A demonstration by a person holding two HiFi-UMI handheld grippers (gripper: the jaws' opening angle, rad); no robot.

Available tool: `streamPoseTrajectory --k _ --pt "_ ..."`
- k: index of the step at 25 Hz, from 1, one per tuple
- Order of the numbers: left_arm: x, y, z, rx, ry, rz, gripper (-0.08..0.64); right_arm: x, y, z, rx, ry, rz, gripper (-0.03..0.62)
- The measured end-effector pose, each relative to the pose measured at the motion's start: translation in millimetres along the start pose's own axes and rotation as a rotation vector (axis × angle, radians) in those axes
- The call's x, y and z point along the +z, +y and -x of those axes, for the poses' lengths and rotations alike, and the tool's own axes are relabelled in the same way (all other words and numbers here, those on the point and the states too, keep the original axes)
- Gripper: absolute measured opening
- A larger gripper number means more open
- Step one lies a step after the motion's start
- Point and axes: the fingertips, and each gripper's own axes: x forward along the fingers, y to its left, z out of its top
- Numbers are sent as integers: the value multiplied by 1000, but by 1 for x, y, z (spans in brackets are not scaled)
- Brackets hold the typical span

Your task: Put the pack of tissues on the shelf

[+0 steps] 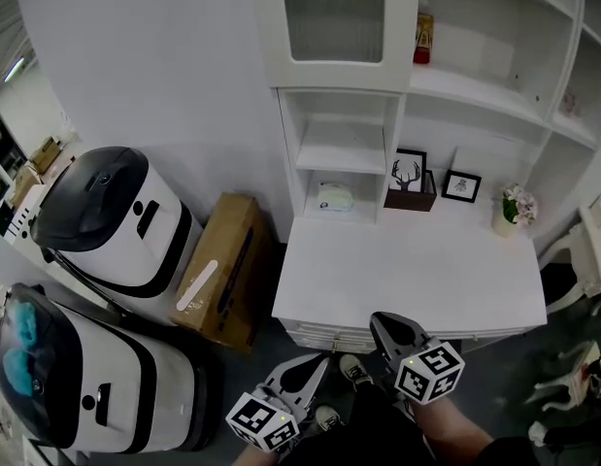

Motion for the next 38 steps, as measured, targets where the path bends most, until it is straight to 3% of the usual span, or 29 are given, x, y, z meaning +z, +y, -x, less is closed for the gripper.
streamPoseTrajectory --k 10,19,38 --pt "-9 -22 3 -15 -11 7 5 -3 7 40 -1 -4 -8 5" --pt "-16 -40 -9 30 -2 3 5 -5 14 57 88 30 14 5" --pt "-34 -126 -50 116 -7 -37 5 -17 -15 139 223 71 6 5"
